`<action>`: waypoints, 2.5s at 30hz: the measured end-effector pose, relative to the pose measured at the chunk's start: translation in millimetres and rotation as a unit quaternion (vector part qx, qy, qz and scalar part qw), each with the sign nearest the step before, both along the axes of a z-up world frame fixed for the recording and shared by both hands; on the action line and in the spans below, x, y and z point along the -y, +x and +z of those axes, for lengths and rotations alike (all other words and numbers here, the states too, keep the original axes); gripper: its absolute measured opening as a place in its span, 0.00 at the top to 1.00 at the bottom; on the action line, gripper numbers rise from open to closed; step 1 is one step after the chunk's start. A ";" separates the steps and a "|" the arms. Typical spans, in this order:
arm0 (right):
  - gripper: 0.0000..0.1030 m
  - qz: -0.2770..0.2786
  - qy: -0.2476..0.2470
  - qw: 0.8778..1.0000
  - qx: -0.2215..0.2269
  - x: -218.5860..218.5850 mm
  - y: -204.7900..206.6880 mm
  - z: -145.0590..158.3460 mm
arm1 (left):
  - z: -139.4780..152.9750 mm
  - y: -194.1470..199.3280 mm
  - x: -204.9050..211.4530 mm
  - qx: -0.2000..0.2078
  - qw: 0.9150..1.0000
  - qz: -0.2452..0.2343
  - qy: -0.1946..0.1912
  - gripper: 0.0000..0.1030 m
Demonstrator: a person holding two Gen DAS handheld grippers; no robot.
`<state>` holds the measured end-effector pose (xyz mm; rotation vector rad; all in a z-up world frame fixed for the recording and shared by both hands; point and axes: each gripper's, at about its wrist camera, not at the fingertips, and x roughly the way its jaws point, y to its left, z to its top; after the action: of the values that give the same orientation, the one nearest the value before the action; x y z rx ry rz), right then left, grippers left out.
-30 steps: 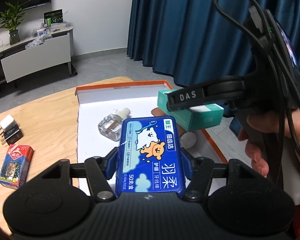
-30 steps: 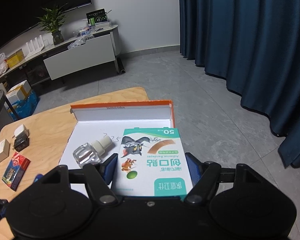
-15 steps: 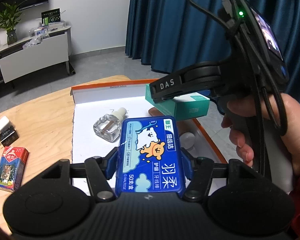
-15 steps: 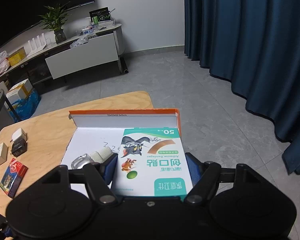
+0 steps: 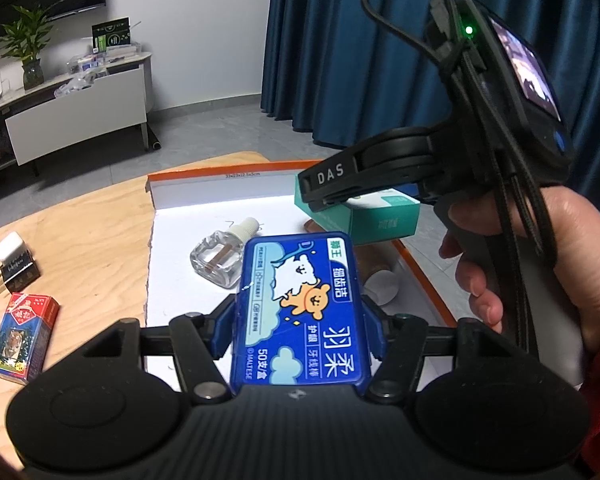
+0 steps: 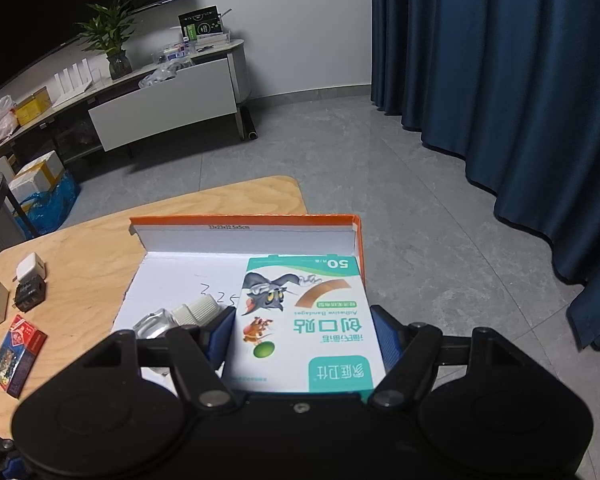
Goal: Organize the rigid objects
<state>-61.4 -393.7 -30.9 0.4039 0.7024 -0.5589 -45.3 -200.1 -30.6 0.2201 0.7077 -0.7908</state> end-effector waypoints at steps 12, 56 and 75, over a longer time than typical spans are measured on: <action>0.18 0.004 -0.004 1.000 -0.005 1.8 3.9 1.4 | 0.9 -1.4 2.8 0.000 1.000 -0.006 -0.002 0.38; 0.13 -0.010 -0.014 1.000 0.025 -36.0 -15.3 31.1 | 18.0 16.3 -59.8 0.017 0.999 0.027 -0.016 0.13; 0.13 0.132 0.023 0.991 0.003 -187.4 63.0 12.6 | -7.9 164.5 -243.5 0.061 0.981 0.161 0.085 0.03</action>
<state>1.6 -206.2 -18.4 0.3483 0.7504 -0.2921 119.2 43.4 -38.5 0.2964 0.6743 -0.4043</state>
